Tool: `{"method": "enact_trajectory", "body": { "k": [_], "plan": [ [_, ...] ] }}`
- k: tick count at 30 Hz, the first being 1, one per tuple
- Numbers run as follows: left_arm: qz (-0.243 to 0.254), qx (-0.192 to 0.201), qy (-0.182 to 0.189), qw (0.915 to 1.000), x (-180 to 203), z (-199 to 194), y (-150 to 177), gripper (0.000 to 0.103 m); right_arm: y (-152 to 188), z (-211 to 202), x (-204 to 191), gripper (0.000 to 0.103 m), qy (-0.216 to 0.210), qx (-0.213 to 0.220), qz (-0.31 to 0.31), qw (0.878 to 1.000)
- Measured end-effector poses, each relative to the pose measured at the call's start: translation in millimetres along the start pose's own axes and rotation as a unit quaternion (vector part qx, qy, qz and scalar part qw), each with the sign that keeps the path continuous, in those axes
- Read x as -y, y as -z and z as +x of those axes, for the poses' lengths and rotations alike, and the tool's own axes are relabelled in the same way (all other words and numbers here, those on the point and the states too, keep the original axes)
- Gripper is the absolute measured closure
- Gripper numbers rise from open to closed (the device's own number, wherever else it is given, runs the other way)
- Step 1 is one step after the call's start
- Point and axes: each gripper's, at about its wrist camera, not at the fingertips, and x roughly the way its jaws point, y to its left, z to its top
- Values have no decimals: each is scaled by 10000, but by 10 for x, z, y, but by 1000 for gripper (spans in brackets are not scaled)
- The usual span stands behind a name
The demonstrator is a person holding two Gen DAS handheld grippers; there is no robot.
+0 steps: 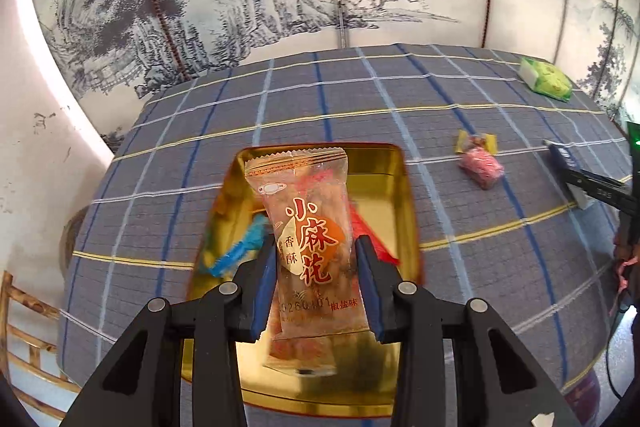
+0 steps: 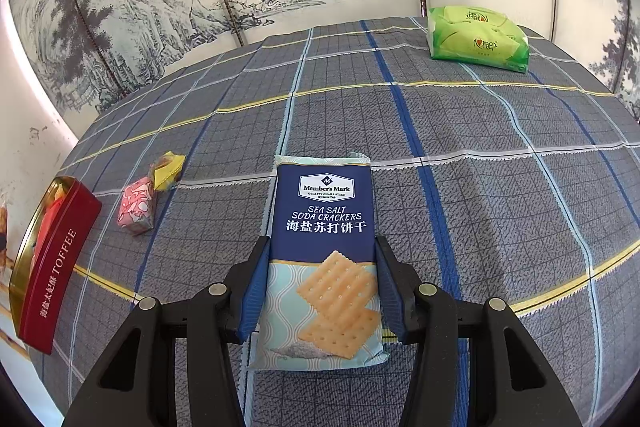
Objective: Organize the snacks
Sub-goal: 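Carry the twisted-dough bag into the tin and open the left gripper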
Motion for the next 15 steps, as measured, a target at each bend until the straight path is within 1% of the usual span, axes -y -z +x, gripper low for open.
{"method": "enact_trajectory", "body": {
  "k": [6,8,11,15],
  "plan": [
    [67,-38,-132,9999,-272,242,-80,68,-2,-2,-3,52,-1,-1,2,10000],
    [23,-116,-212,9997,-360,358,-114,68,-3,-2,2,52,-4,-2,4,10000],
    [-58,-243,-209,9995,-473,526,-153,68,-3,-3,-3,52,0,-3,2,10000],
    [-20,-372,-318,9988,-535,710,-179,68,-5,-2,4,52,-2,-4,4,10000]
  ]
}}
